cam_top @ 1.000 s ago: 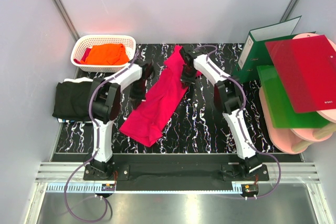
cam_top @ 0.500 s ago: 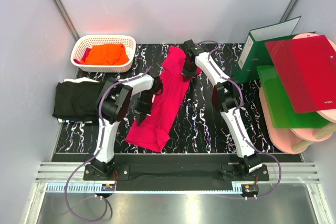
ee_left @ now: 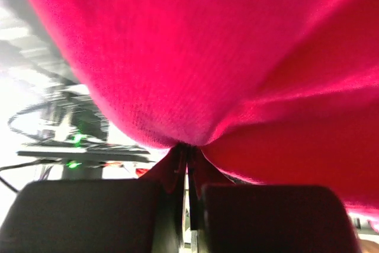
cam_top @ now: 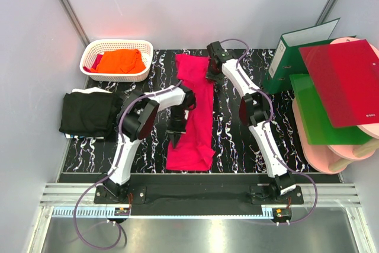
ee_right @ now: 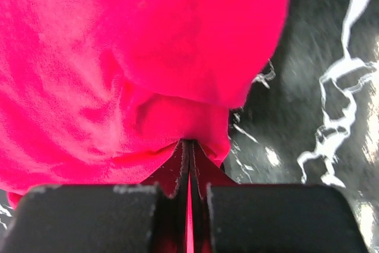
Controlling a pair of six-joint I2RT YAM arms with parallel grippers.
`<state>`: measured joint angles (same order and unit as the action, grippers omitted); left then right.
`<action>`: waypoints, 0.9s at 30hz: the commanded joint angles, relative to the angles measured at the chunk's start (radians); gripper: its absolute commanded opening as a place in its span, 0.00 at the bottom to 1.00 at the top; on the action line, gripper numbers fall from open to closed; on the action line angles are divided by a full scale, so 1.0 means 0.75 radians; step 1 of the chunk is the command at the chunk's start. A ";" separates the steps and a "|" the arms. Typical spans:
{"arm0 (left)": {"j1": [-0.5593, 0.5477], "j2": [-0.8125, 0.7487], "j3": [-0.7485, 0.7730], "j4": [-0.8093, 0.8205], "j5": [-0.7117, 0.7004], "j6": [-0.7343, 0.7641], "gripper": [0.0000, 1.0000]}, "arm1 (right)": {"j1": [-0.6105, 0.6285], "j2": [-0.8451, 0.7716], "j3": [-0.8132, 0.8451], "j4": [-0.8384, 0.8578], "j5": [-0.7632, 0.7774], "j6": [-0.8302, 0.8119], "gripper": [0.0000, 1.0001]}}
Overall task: Fold and stack the t-shirts
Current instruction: Rotate the tshirt 90 degrees
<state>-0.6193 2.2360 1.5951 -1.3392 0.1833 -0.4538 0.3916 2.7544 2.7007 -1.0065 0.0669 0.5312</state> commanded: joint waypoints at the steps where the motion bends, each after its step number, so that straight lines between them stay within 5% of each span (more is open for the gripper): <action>1: -0.019 0.058 0.072 0.194 0.132 -0.007 0.00 | -0.011 -0.015 0.048 0.152 -0.073 -0.068 0.00; 8: 0.028 -0.159 0.180 0.151 -0.052 0.026 0.06 | -0.013 -0.436 -0.330 0.148 -0.059 -0.170 0.00; 10: 0.032 -0.244 0.186 0.161 -0.083 0.040 0.28 | -0.013 -0.628 -0.522 0.150 -0.012 -0.197 0.00; 11: 0.034 -0.273 0.182 0.172 -0.075 0.061 0.48 | -0.013 -0.694 -0.594 0.152 0.003 -0.203 0.02; 12: 0.032 -0.328 0.174 0.184 -0.067 0.067 0.91 | -0.015 -0.757 -0.726 0.152 0.009 -0.205 0.08; 13: 0.034 -0.357 0.146 0.219 -0.058 0.069 0.99 | -0.025 -0.873 -0.792 0.154 -0.042 -0.205 0.12; 16: 0.034 -0.453 0.080 0.278 -0.034 0.063 0.99 | -0.041 -1.100 -1.086 0.152 -0.207 -0.173 0.63; 18: 0.034 -0.492 0.050 0.288 -0.034 0.059 0.99 | -0.058 -1.214 -1.353 0.154 -0.304 -0.132 0.76; 27: 0.036 -0.619 -0.198 0.266 -0.140 -0.033 0.99 | -0.101 -1.623 -2.289 0.268 -1.042 0.046 0.75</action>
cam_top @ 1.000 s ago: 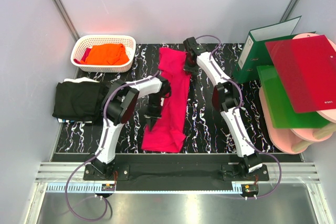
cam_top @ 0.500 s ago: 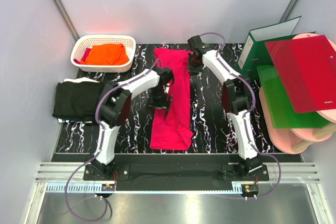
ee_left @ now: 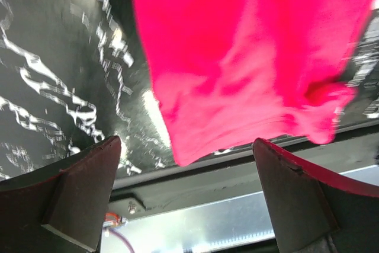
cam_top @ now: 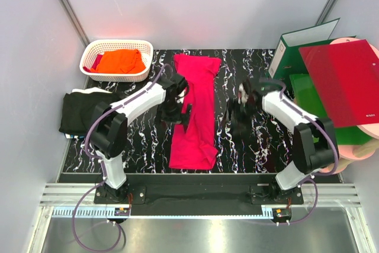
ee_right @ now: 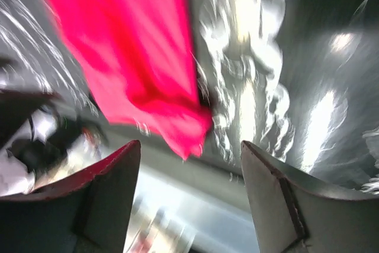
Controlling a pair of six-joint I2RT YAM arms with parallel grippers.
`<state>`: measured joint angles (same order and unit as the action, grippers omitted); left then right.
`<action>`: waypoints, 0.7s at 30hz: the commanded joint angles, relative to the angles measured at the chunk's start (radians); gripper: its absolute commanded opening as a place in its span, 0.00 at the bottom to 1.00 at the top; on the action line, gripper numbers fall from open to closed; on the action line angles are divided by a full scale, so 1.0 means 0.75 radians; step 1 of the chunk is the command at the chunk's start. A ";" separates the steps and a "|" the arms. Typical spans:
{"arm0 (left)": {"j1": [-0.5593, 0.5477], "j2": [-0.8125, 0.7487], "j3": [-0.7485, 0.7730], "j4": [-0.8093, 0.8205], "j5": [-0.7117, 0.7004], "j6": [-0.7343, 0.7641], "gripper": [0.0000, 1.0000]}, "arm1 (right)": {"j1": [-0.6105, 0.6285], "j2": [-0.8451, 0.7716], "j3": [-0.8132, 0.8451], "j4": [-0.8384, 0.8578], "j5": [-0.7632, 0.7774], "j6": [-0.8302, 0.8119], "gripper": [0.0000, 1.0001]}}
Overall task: Fold and stack the t-shirts
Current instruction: Rotate the tshirt 90 degrees
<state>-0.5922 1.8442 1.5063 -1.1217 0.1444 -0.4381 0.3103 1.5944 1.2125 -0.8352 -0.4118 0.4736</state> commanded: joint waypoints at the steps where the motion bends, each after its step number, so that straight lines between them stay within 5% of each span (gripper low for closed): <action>1: 0.000 -0.115 -0.090 -0.034 -0.096 -0.076 0.99 | 0.008 -0.095 -0.362 0.070 -0.432 0.137 0.74; 9: 0.006 -0.374 -0.227 -0.049 -0.101 -0.154 0.99 | 0.018 -0.287 -0.786 0.377 -0.533 0.411 0.68; 21: 0.000 -0.522 -0.536 -0.032 -0.004 -0.087 0.98 | 0.308 -0.009 -0.723 0.667 -0.329 0.661 0.65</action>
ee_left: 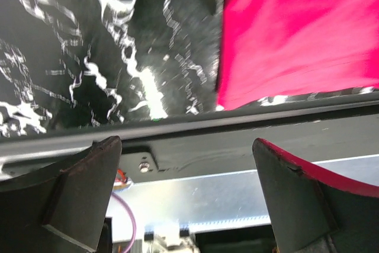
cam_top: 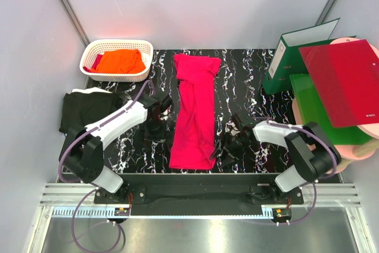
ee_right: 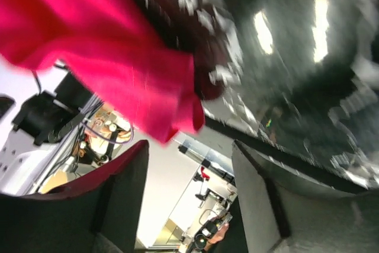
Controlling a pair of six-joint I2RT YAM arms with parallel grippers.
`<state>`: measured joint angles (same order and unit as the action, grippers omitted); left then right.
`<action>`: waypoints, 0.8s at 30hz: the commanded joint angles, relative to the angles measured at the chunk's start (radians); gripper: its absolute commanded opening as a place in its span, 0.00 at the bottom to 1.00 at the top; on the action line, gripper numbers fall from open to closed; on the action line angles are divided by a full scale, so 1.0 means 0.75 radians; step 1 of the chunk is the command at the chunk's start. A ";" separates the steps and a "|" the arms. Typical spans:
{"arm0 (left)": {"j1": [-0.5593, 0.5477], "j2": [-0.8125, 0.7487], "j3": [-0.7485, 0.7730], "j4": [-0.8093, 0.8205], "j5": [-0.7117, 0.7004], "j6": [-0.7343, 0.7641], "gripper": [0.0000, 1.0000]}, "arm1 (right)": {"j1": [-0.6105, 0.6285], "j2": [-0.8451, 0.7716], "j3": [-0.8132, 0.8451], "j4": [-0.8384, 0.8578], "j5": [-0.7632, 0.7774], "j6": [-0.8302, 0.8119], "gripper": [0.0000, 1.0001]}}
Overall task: Fold and stack the t-shirts
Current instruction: Rotate the tshirt 90 degrees
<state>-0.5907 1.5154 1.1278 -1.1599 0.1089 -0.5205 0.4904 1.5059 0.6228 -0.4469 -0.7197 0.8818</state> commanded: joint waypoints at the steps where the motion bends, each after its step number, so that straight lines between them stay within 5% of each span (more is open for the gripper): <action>1: -0.004 -0.092 -0.037 0.021 0.049 0.019 0.97 | 0.078 0.131 0.068 0.162 0.092 0.127 0.61; 6: -0.016 -0.114 -0.074 0.035 0.098 0.013 0.86 | 0.087 0.238 0.121 0.171 0.113 0.125 0.27; 8: -0.022 -0.114 -0.088 0.051 0.129 0.005 0.75 | 0.087 0.246 0.143 0.150 0.113 0.117 0.14; 9: -0.039 -0.112 -0.094 0.066 0.139 -0.001 0.60 | 0.087 0.244 0.151 0.130 0.111 0.107 0.13; 10: -0.053 -0.110 -0.099 0.078 0.151 -0.005 0.60 | 0.087 0.244 0.157 0.117 0.111 0.099 0.13; 11: -0.067 -0.098 -0.095 0.086 0.186 -0.003 0.64 | 0.087 0.246 0.172 0.103 0.109 0.092 0.13; 12: -0.110 -0.090 -0.088 0.096 0.190 0.001 0.85 | 0.087 0.242 0.178 0.081 0.107 0.082 0.13; 14: -0.171 -0.069 -0.058 0.111 0.162 0.007 0.98 | 0.085 0.240 0.188 0.066 0.096 0.072 0.13; 24: -0.548 -0.002 0.030 0.192 -0.104 0.025 0.99 | 0.087 0.242 0.207 -0.024 0.098 -0.002 0.15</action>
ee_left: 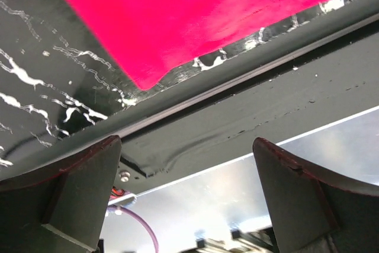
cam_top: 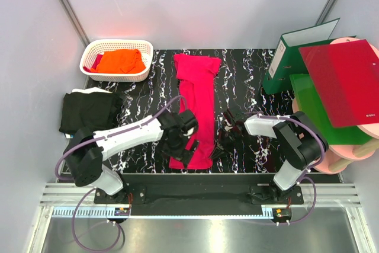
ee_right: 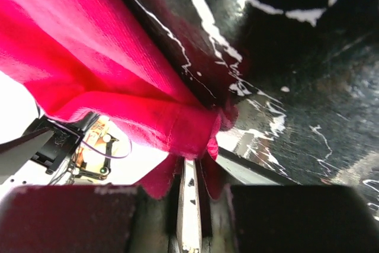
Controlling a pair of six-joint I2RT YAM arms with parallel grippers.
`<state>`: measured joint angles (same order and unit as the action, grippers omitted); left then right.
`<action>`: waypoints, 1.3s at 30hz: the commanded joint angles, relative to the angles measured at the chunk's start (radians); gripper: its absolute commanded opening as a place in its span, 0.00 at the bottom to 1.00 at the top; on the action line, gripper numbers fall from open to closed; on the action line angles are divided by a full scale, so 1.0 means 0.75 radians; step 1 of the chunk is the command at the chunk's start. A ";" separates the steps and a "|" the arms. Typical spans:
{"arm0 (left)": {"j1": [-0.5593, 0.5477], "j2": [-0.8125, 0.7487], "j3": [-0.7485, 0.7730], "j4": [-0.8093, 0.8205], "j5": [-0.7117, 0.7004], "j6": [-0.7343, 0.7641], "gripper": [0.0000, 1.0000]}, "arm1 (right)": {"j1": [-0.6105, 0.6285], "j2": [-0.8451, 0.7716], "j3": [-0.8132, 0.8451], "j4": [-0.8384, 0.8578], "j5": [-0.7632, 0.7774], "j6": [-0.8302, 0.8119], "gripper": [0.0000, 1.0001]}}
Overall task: Fold and stack the t-shirts
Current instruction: Rotate the tshirt 90 degrees
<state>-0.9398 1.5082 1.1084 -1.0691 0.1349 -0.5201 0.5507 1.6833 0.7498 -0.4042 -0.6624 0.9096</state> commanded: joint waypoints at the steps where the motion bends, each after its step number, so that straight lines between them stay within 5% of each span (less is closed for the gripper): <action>1: -0.097 0.026 0.056 0.080 -0.157 0.031 0.99 | 0.006 0.005 0.047 -0.087 0.024 -0.049 0.16; 5: -0.142 0.065 0.028 0.151 -0.219 0.043 0.99 | 0.006 0.022 0.070 -0.140 0.030 -0.096 0.18; 7: -0.150 0.108 0.032 0.165 -0.217 0.063 0.99 | 0.006 0.020 0.090 -0.154 0.014 -0.123 0.26; 8: -0.154 0.120 0.034 0.161 -0.221 0.070 0.99 | 0.006 -0.004 0.099 -0.187 0.026 -0.149 0.53; 11: -0.164 0.153 0.060 0.157 -0.229 0.078 0.99 | 0.006 -0.108 0.148 -0.293 0.146 -0.168 0.82; 14: -0.170 0.169 0.079 0.159 -0.237 0.070 0.99 | 0.006 -0.158 0.172 -0.326 0.218 -0.166 0.90; 26: -0.183 0.300 0.160 0.196 -0.296 0.090 0.94 | 0.004 0.104 0.297 -0.339 0.286 -0.256 0.65; 27: -0.183 0.323 0.169 0.194 -0.292 0.092 0.94 | 0.004 0.114 0.301 -0.339 0.284 -0.254 0.59; 29: -0.185 0.335 0.189 0.202 -0.296 0.088 0.92 | 0.004 0.134 0.305 -0.341 0.298 -0.254 0.12; 30: -0.185 0.343 0.193 0.204 -0.296 0.088 0.90 | 0.004 0.140 0.303 -0.341 0.300 -0.248 0.02; 33: -0.185 0.362 0.191 0.223 -0.311 0.092 0.65 | 0.004 0.138 0.299 -0.341 0.306 -0.241 0.00; 34: -0.185 0.370 0.189 0.227 -0.315 0.094 0.51 | 0.004 0.130 0.299 -0.343 0.311 -0.241 0.00; 35: -0.185 0.380 0.187 0.225 -0.317 0.100 0.21 | 0.006 0.126 0.297 -0.345 0.311 -0.243 0.00; 36: -0.185 0.392 0.179 0.225 -0.319 0.098 0.06 | 0.004 0.122 0.297 -0.351 0.311 -0.243 0.00; 39: -0.185 0.382 0.152 0.223 -0.337 0.084 0.00 | 0.004 0.094 0.293 -0.359 0.308 -0.241 0.00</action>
<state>-1.0737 1.7943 1.2118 -0.9184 -0.0807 -0.4549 0.5507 1.7851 0.9512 -0.6514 -0.4614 0.7334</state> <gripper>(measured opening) 0.022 0.022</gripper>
